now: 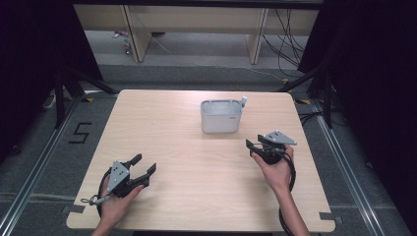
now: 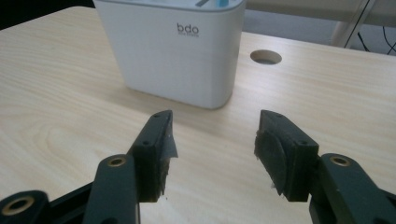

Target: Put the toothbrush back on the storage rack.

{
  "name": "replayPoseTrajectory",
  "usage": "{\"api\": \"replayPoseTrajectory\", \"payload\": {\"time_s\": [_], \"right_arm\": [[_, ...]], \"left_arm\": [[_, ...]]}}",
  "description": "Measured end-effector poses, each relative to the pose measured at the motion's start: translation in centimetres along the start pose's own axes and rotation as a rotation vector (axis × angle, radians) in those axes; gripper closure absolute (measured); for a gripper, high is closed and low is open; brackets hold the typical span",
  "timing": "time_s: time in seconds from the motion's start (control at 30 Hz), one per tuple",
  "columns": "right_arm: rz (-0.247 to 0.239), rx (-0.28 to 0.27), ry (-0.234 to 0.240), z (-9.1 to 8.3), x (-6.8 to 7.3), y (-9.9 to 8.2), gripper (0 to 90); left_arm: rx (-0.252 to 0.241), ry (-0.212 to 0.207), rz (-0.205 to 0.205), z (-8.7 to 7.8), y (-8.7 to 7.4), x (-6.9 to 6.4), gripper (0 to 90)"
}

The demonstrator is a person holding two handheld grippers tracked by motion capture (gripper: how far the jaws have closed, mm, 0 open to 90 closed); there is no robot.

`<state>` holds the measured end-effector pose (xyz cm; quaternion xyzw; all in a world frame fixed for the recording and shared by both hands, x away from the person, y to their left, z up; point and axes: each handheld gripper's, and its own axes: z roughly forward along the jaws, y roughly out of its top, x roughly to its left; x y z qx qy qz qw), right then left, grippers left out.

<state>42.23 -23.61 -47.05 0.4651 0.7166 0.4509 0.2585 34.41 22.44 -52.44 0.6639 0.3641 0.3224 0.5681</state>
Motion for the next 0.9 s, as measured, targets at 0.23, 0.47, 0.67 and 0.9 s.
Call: {"api": "replayPoseTrajectory", "payload": {"time_s": [0.23,0.47,0.67,0.9], "right_arm": [[0.018,-0.02,0.0,-2.6,0.1,-2.6,47.5],[0.034,-0.039,-0.001,-3.9,0.5,-4.4,47.9],[0.023,-0.079,-0.014,-3.7,0.7,-5.3,50.0],[0.024,-0.083,-0.008,-3.6,1.2,-5.4,50.5]], "left_arm": [[0.003,-0.001,0.006,0.0,0.0,-0.1,33.1],[0.004,0.004,0.003,0.0,0.0,-0.1,33.1],[-0.003,-0.002,0.011,0.0,0.0,-0.2,33.1],[0.004,-0.004,0.014,0.0,0.0,-0.2,33.2]]}}
